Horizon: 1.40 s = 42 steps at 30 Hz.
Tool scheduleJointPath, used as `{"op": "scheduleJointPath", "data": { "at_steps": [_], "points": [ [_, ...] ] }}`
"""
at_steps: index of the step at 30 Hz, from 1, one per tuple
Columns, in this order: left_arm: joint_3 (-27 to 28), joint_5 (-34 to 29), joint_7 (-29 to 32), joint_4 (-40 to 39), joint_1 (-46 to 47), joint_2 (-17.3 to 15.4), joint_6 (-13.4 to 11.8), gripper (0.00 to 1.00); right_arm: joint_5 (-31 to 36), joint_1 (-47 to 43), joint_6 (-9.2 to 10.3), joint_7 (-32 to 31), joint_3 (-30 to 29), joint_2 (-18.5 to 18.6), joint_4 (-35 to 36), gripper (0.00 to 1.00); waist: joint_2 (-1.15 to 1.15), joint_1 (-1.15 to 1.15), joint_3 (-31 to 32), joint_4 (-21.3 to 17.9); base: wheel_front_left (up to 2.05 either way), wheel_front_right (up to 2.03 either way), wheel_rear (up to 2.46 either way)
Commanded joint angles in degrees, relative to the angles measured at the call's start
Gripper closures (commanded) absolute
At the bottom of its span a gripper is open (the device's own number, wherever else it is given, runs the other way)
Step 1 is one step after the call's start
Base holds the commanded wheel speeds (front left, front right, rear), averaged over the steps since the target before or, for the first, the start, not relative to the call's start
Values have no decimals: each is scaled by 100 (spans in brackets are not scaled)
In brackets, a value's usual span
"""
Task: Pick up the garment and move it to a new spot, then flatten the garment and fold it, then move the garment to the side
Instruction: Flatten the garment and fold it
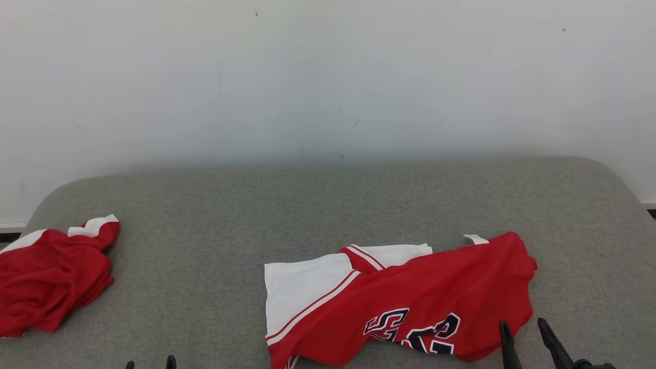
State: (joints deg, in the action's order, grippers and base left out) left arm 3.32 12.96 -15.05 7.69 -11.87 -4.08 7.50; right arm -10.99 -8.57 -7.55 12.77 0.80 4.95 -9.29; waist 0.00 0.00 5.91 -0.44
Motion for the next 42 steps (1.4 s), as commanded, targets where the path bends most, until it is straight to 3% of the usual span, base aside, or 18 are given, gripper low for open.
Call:
{"op": "scheduleJointPath", "data": {
  "at_steps": [1, 29, 35, 38, 42],
  "points": [
    [8, 10, -19, -15, -86, 4, -6, 0, -28, -38, 13, 0, 5, -17, 10, 0, 0, 0, 1, -3, 0, 0, 0],
    [50, 1, -19, 19, -76, 84, -6, 0, -61, 222, 13, -210, -12, -109, -20, 0, 0, 0, -209, -64, 0, 0, 0],
    [-118, 191, -19, 337, 377, 98, -6, 0, -492, 1015, 13, -886, 101, 190, -68, 0, 0, 0, -446, -209, 0, 0, 0],
    [-392, 313, 75, 689, 954, -6, -6, 0, -645, 1568, 13, -1639, 38, 467, -288, 0, 0, 0, -633, -215, 0, 0, 0],
    [-816, 549, 688, 1080, 2000, -80, -6, 0, -586, 2433, 13, -2921, -254, 704, -687, 0, 0, 0, -1049, -186, 0, 0, 0]
  ]
}}
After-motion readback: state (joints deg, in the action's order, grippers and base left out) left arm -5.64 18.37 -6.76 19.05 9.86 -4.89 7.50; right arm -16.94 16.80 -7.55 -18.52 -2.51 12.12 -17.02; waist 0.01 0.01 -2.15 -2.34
